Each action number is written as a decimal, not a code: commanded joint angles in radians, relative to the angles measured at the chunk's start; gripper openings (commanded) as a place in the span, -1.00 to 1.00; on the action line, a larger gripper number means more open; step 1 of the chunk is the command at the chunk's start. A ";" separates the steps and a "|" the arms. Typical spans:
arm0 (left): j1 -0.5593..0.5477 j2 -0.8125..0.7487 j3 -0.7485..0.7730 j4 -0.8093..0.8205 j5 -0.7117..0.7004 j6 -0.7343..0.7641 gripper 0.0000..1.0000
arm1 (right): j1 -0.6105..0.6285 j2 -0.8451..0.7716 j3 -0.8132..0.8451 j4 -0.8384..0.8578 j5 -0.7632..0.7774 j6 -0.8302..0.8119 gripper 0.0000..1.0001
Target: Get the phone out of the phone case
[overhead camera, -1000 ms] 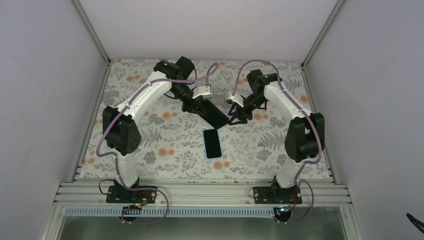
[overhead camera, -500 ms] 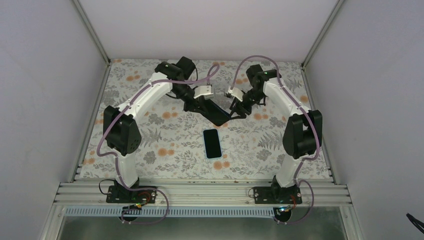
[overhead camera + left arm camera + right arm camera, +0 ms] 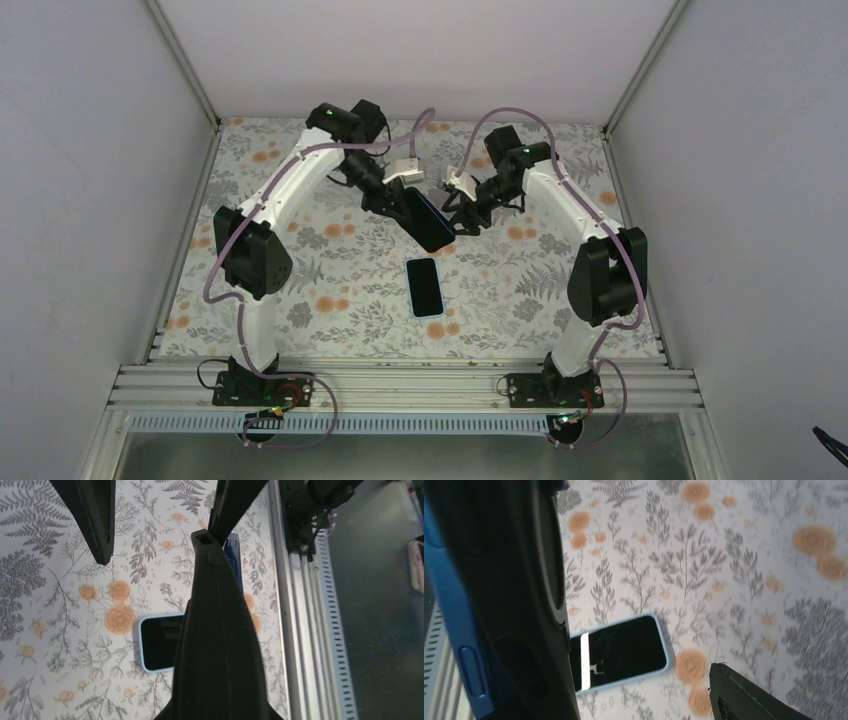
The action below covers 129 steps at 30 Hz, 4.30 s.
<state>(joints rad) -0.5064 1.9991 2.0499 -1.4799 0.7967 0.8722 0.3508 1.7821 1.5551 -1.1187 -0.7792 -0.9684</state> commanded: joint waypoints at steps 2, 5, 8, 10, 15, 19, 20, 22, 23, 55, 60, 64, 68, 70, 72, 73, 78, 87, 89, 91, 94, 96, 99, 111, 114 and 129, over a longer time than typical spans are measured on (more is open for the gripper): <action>0.038 0.067 0.207 0.130 0.308 -0.042 -0.95 | 0.184 -0.060 0.020 0.087 -0.354 -0.010 0.38; 0.037 0.071 0.169 0.159 0.309 -0.046 -0.95 | 0.196 -0.068 0.069 0.071 -0.431 0.006 0.36; 0.028 0.052 0.102 0.222 0.285 -0.068 -0.95 | 0.217 -0.042 0.148 -0.007 -0.469 -0.001 0.32; 0.014 0.044 0.093 0.235 0.271 -0.075 -0.95 | 0.238 -0.018 0.190 -0.009 -0.456 0.043 0.31; -0.037 0.031 0.072 0.259 0.229 -0.087 -0.95 | 0.241 -0.022 0.190 0.178 -0.447 0.257 0.30; -0.045 0.032 0.062 0.282 0.214 -0.106 -0.95 | 0.247 -0.005 0.226 0.178 -0.463 0.277 0.10; -0.044 0.035 0.070 0.281 0.210 -0.109 -0.95 | 0.246 0.000 0.234 0.151 -0.469 0.243 -0.04; -0.044 0.035 0.089 0.277 0.191 -0.112 -0.95 | 0.246 0.003 0.235 0.106 -0.467 0.195 -0.34; -0.042 0.035 0.099 0.272 0.182 -0.111 -0.95 | 0.244 -0.003 0.225 0.096 -0.461 0.177 -0.50; -0.135 -0.518 -0.601 1.201 -0.829 -0.400 1.00 | 0.007 -0.102 0.036 0.830 0.201 1.157 -0.93; -0.199 -0.468 -0.673 1.411 -0.920 -0.420 1.00 | 0.037 -0.085 0.059 0.877 0.290 1.249 -0.93; -0.202 -0.401 -0.616 1.403 -0.895 -0.461 1.00 | 0.060 -0.089 0.079 0.882 0.332 1.268 -0.93; -0.202 -0.392 -0.627 1.444 -0.908 -0.493 1.00 | 0.074 -0.090 0.095 0.871 0.343 1.258 -0.93; -0.201 -0.387 -0.624 1.444 -0.908 -0.499 1.00 | 0.076 -0.093 0.091 0.871 0.347 1.252 -0.93; -0.201 -0.377 -0.612 1.433 -0.915 -0.498 1.00 | 0.076 -0.096 0.087 0.870 0.348 1.249 -0.93; -0.200 -0.372 -0.607 1.430 -0.924 -0.503 1.00 | 0.076 -0.100 0.082 0.872 0.344 1.247 -0.93; -0.196 -0.372 -0.603 1.436 -0.945 -0.501 0.99 | 0.076 -0.112 0.064 0.885 0.339 1.249 -0.94; -0.170 -0.337 -0.596 1.431 -0.993 -0.511 0.76 | 0.077 -0.112 0.056 0.888 0.329 1.239 -0.93; -0.163 -0.339 -0.606 1.447 -1.020 -0.514 0.73 | 0.077 -0.142 0.051 0.886 0.326 1.235 -0.93; -0.166 -0.333 -0.608 1.464 -1.072 -0.504 0.65 | 0.077 -0.140 0.052 0.879 0.314 1.234 -0.94; -0.193 -0.320 -0.620 1.546 -1.238 -0.465 0.40 | 0.077 -0.131 0.064 0.862 0.280 1.264 -0.94; -0.222 -0.318 -0.642 1.648 -1.374 -0.404 0.39 | 0.077 -0.127 0.091 0.835 0.192 1.329 -0.93; -0.230 -0.332 -0.685 1.818 -1.501 -0.298 0.25 | 0.100 -0.082 0.140 0.767 0.114 1.360 -0.94; -0.228 -0.267 -0.841 2.564 -1.648 0.206 0.10 | 0.129 -0.102 0.092 0.739 0.023 1.362 -0.94; -0.228 -0.250 -0.839 2.611 -1.632 0.232 0.04 | 0.133 -0.104 0.075 0.740 -0.026 1.358 -0.95; -0.235 -0.251 -0.787 2.344 -1.558 0.059 -0.95 | 0.131 -0.102 0.064 0.695 0.031 1.280 -0.95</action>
<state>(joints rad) -0.8074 1.7557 1.1992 0.9260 -0.6865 0.8898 0.4248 1.7271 1.6524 -0.1787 -0.6102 0.3714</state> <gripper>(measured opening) 0.072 0.066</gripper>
